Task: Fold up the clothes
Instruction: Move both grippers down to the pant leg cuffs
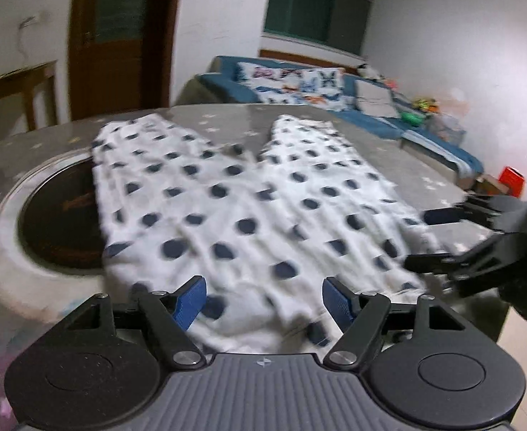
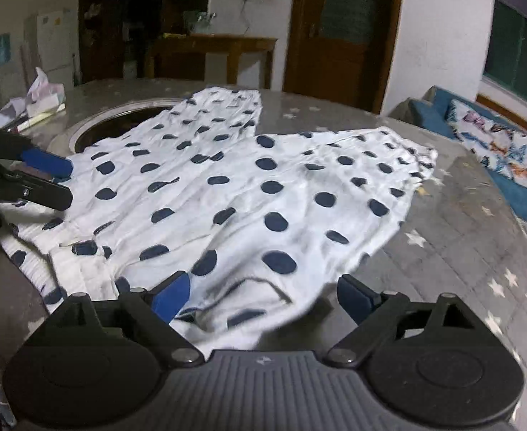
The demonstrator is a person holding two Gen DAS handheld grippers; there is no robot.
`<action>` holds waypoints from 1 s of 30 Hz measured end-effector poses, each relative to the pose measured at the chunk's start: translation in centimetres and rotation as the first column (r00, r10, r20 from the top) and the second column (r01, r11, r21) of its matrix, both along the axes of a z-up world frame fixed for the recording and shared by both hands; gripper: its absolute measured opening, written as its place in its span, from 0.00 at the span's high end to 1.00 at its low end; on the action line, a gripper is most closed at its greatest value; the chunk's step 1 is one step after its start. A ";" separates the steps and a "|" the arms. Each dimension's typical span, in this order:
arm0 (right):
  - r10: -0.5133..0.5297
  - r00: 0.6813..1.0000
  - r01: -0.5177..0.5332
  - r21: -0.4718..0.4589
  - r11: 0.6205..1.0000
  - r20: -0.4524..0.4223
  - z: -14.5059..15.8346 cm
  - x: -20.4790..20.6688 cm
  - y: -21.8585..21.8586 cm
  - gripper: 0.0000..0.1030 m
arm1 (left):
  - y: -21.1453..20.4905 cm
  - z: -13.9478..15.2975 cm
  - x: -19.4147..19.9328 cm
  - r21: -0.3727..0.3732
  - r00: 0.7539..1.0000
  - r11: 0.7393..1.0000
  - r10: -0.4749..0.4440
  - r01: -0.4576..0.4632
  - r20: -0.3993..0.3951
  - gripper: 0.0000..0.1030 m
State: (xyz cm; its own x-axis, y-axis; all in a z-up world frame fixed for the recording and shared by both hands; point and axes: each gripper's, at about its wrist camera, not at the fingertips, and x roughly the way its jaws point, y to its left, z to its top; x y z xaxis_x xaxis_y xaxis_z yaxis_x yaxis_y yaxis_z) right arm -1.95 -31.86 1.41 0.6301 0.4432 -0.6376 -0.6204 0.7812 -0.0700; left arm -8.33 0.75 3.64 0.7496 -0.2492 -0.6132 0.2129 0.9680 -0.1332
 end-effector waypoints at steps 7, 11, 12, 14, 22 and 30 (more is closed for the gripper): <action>0.008 0.997 -0.012 0.047 0.999 0.078 2.1 -1.3 0.7 0.10 | 0.2 -0.3 -1.3 0.056 1.000 0.998 0.021 -0.022 0.015 0.32; 0.067 0.995 -0.073 0.076 0.994 0.077 2.0 -2.0 2.6 0.09 | 0.6 0.1 -1.9 0.052 0.999 0.998 0.041 -0.042 0.023 0.31; 0.081 0.994 -0.086 0.074 0.994 0.076 1.7 -2.2 3.1 0.09 | 0.7 0.0 -2.1 0.059 0.999 0.997 0.046 -0.047 0.020 0.31; 0.099 0.993 -0.102 0.047 0.994 0.064 1.2 -2.4 3.7 0.09 | 1.0 0.1 -2.7 0.064 0.999 0.997 0.052 -0.052 0.012 0.31; 0.147 0.988 -0.149 0.047 0.988 0.043 2.2 -4.7 3.6 0.23 | -0.2 1.6 -5.7 0.058 0.995 0.996 -0.076 0.072 0.064 0.31; 0.283 0.958 -0.283 -0.016 0.959 0.039 1.6 -7.3 6.1 0.52 | -3.0 0.2 -5.8 0.139 0.980 0.973 -0.193 0.185 0.049 0.49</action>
State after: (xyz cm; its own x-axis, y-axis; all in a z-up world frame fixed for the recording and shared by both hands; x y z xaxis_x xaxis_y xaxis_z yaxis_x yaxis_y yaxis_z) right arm -9.25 -25.79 2.98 0.5050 0.6006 -0.6200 -0.8125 0.5732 -0.1065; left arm -14.10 -2.21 3.80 0.7344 -0.3092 -0.6041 0.3973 0.9176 0.0133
